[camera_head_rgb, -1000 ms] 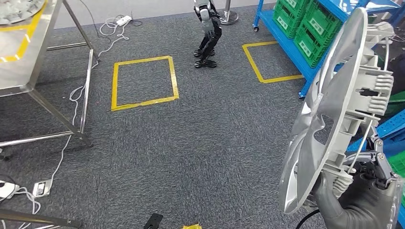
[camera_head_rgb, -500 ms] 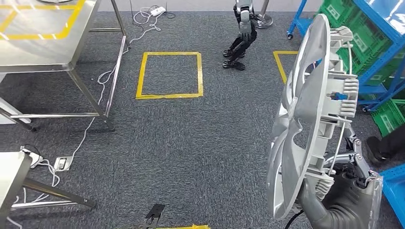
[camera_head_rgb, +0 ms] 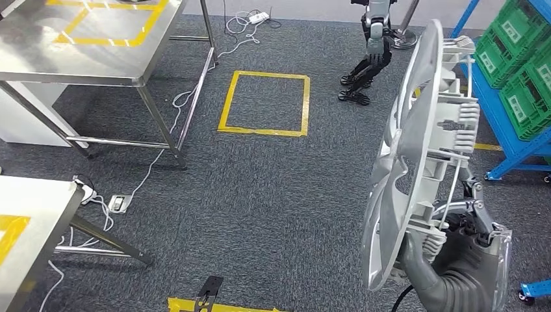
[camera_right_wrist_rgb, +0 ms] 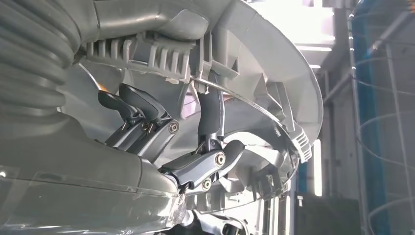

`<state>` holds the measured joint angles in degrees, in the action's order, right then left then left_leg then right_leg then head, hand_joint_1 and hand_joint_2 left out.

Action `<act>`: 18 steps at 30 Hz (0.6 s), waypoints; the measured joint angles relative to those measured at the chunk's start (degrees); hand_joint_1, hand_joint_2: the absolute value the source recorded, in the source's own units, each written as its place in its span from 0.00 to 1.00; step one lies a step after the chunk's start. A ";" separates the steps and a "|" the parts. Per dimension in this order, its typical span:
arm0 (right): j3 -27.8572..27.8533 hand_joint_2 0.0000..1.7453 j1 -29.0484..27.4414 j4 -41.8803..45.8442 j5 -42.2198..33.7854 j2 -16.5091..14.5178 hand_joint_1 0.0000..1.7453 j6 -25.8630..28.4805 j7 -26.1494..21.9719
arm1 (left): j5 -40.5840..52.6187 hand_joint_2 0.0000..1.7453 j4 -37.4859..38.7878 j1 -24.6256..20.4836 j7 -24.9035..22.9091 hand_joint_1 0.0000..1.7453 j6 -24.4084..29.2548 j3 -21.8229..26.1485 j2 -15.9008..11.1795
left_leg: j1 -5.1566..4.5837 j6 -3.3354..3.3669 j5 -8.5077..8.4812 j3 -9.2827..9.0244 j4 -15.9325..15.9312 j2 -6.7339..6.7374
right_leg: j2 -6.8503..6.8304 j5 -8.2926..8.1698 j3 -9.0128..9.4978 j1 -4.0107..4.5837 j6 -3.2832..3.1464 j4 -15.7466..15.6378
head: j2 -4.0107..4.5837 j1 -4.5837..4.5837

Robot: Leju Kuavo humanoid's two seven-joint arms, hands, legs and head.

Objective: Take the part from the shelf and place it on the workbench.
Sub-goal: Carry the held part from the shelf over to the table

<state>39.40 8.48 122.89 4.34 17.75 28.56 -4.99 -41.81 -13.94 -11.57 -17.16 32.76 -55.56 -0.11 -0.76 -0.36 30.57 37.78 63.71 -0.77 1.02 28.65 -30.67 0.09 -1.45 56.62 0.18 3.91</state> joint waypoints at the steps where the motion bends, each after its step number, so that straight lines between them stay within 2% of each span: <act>1: 0.02 1.00 0.00 -0.04 0.00 -0.09 1.00 0.01 0.01 | 0.00 1.00 -0.01 -0.03 0.00 0.00 0.02 0.00 -0.03 | 0.20 -0.43 1.78 1.72 3.40 0.87 | -0.63 -0.01 0.04 -0.01 -0.08 -0.08 | 0.00 0.02; 2: 0.03 1.00 0.01 -0.10 0.00 -0.16 1.00 0.01 0.01 | 0.00 1.00 -0.01 -0.02 0.00 0.00 0.06 0.00 -0.04 | 0.55 -0.83 3.19 3.48 6.85 0.94 | -1.32 0.03 0.03 -0.04 -0.08 -0.07 | -0.01 0.02; 3: 0.05 1.00 0.00 -0.19 -0.01 -0.22 1.00 0.02 0.03 | 0.03 1.00 -0.01 0.03 0.00 0.00 0.20 0.00 -0.04 | 0.91 -1.19 3.81 4.75 9.29 0.91 | -2.01 0.10 0.04 -0.07 -0.01 -0.05 | -0.01 0.02; 4: 0.05 1.00 0.01 -0.27 -0.03 -0.26 1.00 0.04 0.09 | 0.10 1.00 -0.01 0.09 0.00 0.00 0.45 0.00 -0.05 | 1.25 -1.54 3.41 5.15 9.95 0.94 | -2.69 0.21 0.06 -0.14 0.13 -0.01 | -0.01 0.02; 5: 0.05 1.00 0.07 -0.32 -0.09 -0.28 1.00 0.07 0.25 | 0.23 1.00 0.00 0.13 0.00 0.00 0.72 0.00 -0.07 | 1.53 -1.85 2.00 4.36 8.39 1.17 | -3.31 0.36 0.12 -0.24 0.34 0.07 | -0.01 0.02; 6: 0.07 1.00 0.23 -0.37 -0.24 -0.28 1.00 0.10 0.51 | 0.36 1.00 -0.01 0.16 0.00 0.00 0.94 0.00 -0.10 | 1.73 -2.13 -0.03 2.55 5.01 1.99 | -3.86 0.58 0.20 -0.37 0.65 0.23 | -0.01 0.02; 7: 0.09 1.00 0.48 -0.43 -0.49 -0.28 1.00 0.10 0.80 | 0.40 1.00 -0.02 0.15 0.00 0.00 1.03 0.00 -0.11 | 1.65 -2.37 -1.46 0.57 1.35 3.61 | -4.30 0.86 0.27 -0.40 1.02 0.45 | -0.01 0.03; 8: 0.12 1.00 0.88 -0.52 -0.85 -0.28 1.00 0.02 1.05 | 0.26 1.00 -0.03 0.13 0.00 0.00 0.90 0.00 -0.11 | 1.52 -2.21 -2.48 -1.03 -1.68 5.05 | -4.64 1.17 0.30 -0.36 1.41 0.78 | -0.01 0.03; 9: 0.20 1.00 1.41 -0.68 -1.31 -0.29 1.00 -0.23 1.18 | -0.14 1.00 -0.04 0.13 0.00 0.00 0.41 0.00 -0.10 | 1.31 -1.78 -2.81 -1.92 -3.49 6.21 | -4.95 1.42 0.32 -0.26 1.74 1.04 | -0.01 0.03; 10: 0.31 1.00 1.95 -0.87 -1.68 -0.29 1.00 -0.53 1.13 | -0.71 1.00 -0.04 0.14 0.00 0.00 -0.45 0.01 -0.09 | 1.04 -1.21 -2.54 -2.06 -3.97 6.64 | -5.25 1.57 0.34 -0.16 1.99 1.15 | -0.01 0.02; 12: 0.60 1.00 2.74 -1.17 -1.93 -0.32 1.00 -0.75 0.55 | -1.99 1.00 -0.04 0.26 -0.01 0.00 -3.09 0.02 -0.14 | 0.92 0.01 -2.60 -1.99 -4.05 5.46 | -5.95 1.88 0.52 -0.27 2.38 1.16 | -0.01 -0.02; 14: 0.76 1.00 2.80 -1.15 -1.50 -0.31 1.00 0.33 -0.17 | -2.82 1.00 -0.03 0.36 -0.03 0.00 -4.98 0.07 -0.21 | 0.97 0.73 -2.67 -2.15 -4.15 4.03 | -4.82 3.59 0.16 -0.58 2.79 2.90 | -0.01 -0.04; 16: 0.39 1.00 2.32 -0.60 -1.19 -0.11 1.00 2.44 -0.48 | -3.15 1.00 -0.02 0.47 -0.04 0.00 -5.41 0.21 -0.32 | 0.90 1.29 -2.70 -2.28 -4.20 2.49 | -2.49 7.28 -2.51 -0.67 2.89 9.35 | -0.01 -0.08; 17: -0.08 1.00 1.94 -0.14 -1.17 0.14 1.00 3.51 -0.52 | -3.22 1.00 -0.02 0.60 -0.04 0.00 -5.42 0.33 -0.39 | 0.75 1.49 -2.70 -2.32 -4.19 1.68 | -1.81 9.04 -4.50 -0.62 2.77 13.51 | -0.01 -0.10; 18: -0.62 1.00 1.60 0.30 -1.18 0.44 1.00 4.33 -0.50 | -3.22 1.00 -0.02 0.83 -0.04 0.00 -5.31 0.45 -0.48 | 0.55 1.64 -2.69 -2.38 -4.19 0.83 | -1.47 10.04 -6.25 -0.56 2.56 16.86 | -0.01 -0.11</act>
<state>38.78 10.08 123.19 3.16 18.19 32.89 -5.49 -45.04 -13.96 -10.74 -17.20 27.45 -55.11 -0.60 -0.21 1.28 27.89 35.40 59.52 0.07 -0.45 38.69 -36.92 -0.47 1.11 73.48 0.17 3.80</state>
